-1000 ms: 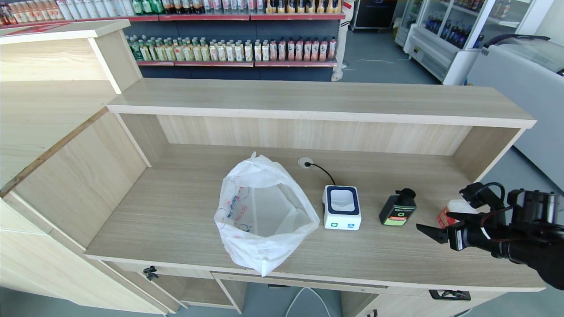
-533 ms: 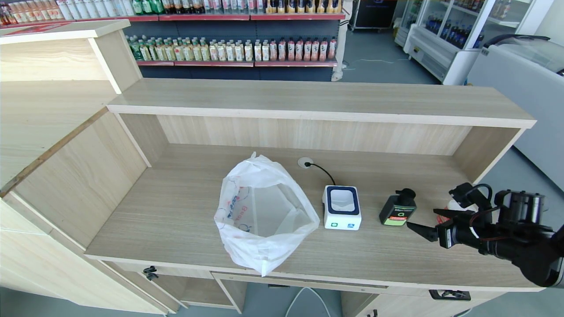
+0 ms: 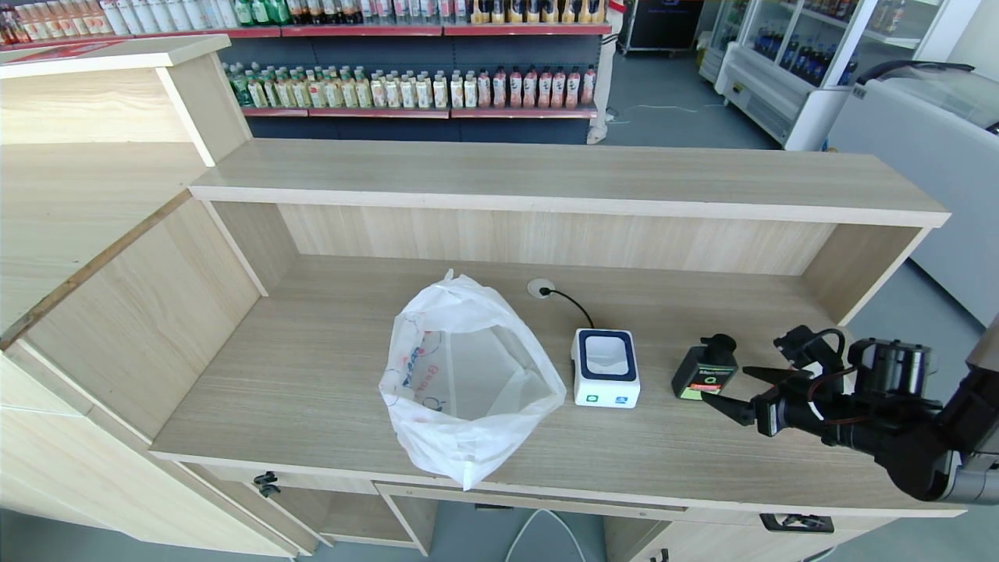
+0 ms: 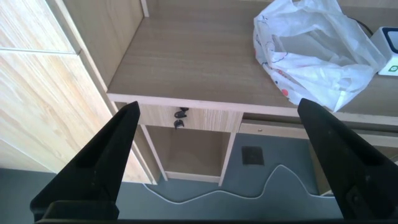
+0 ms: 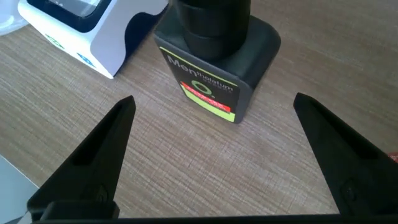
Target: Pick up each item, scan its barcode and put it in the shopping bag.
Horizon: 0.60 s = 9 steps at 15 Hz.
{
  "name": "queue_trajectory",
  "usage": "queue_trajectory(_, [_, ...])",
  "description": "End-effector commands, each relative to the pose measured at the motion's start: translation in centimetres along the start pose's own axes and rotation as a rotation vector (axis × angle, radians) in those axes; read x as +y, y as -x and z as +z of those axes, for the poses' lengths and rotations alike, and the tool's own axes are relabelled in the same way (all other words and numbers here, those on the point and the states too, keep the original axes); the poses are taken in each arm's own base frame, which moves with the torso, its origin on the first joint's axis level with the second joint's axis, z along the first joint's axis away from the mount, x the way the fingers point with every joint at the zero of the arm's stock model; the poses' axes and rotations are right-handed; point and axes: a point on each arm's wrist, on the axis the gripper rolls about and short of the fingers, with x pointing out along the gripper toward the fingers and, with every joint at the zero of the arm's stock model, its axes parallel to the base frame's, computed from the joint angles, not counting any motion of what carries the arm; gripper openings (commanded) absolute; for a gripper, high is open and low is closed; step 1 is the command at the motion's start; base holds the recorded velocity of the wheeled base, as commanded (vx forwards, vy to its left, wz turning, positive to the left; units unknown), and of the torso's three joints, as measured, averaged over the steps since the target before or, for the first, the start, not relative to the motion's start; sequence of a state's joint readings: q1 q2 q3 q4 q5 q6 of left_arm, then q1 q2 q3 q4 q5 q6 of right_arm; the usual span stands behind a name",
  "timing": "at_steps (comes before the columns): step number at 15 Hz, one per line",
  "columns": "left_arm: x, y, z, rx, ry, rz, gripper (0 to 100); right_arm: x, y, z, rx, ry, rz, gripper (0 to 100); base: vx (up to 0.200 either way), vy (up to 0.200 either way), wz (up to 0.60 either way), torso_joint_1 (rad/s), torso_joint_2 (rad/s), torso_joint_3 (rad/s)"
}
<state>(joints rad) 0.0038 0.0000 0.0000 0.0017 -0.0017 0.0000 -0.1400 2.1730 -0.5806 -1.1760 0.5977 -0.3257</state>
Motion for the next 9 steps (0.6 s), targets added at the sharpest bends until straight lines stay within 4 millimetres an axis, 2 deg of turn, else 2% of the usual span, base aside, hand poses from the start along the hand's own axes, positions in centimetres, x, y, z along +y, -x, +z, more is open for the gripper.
queue_trajectory(1, [0.0,0.0,0.0,0.0,0.0,0.001,100,-0.5,-1.0,0.2,-0.018,0.012,0.004,100,0.0,0.0,0.0,0.0,0.0,0.0])
queue_trajectory(5, [0.0,0.0,0.0,0.0,0.0,0.001,100,-0.7,-2.6,0.3,-0.046,0.019,0.05,100,0.0,0.0,0.0,0.0,0.0,0.0])
queue_trajectory(9, [0.0,0.0,0.0,0.0,0.0,0.001,100,-0.1,-4.3,0.4,-0.057,0.006,0.088,100,0.0,0.0,0.0,0.0,0.0,0.0])
